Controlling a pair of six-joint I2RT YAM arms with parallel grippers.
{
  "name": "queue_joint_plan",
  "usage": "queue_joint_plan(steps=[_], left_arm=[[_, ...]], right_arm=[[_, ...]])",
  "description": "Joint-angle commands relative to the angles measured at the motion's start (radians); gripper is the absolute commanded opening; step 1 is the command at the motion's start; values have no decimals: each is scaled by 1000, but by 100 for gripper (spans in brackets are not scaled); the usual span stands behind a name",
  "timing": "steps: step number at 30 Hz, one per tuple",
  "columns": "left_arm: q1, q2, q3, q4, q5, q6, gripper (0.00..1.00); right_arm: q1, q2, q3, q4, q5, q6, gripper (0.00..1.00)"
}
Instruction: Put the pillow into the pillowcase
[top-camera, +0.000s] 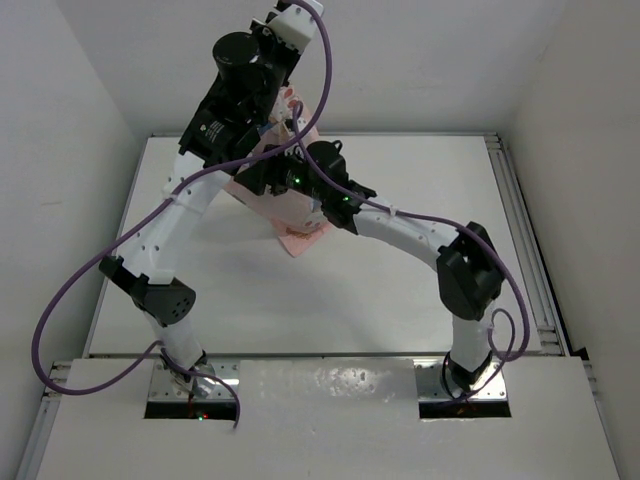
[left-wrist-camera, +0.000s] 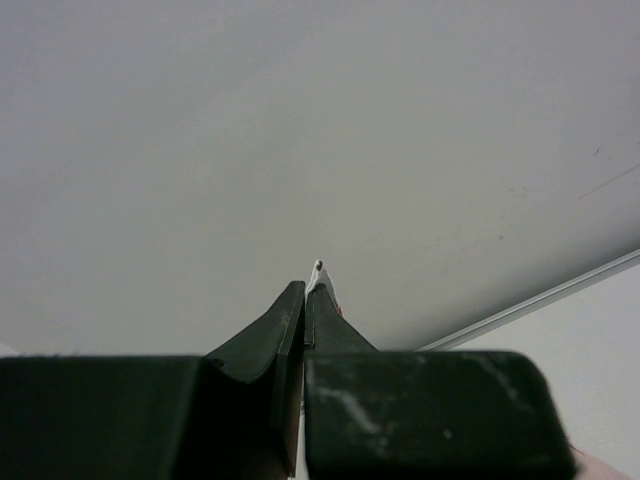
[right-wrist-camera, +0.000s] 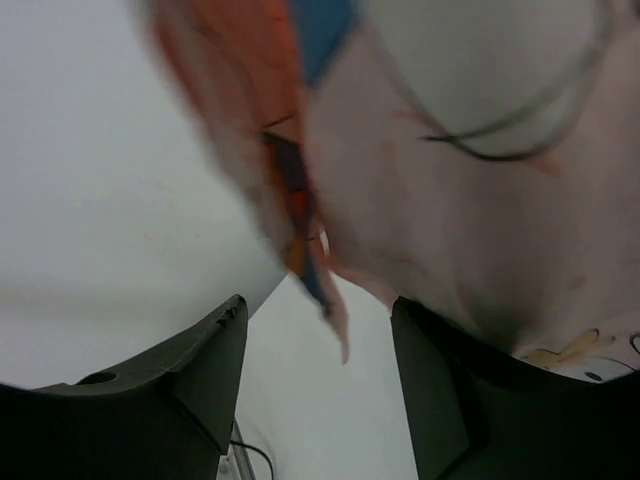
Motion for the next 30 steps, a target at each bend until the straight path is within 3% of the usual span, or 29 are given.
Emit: queue_joint_plan(steps=[1,6,11,18,25,30], left_arm=[[-17,-24,54,115,-5,-5,0],[-22,-25,53,116,3,-8,0],[-25,-24,51,118,4,-3,0],[-23,-25,42,132,-12,5,0],[-23,-32,40,123,-12,-2,0],[-23,-29,39,135,-8,6,0]], right_arm=[[-24,59,52,58,52,132,59],[-21,108,115,58,66,157,61],[0,145,183,66,58,131,51],[20,169,221,83,66,146,53],[14,169,239,-72,312,217,46],[31,114,146,-46,400,174,46]])
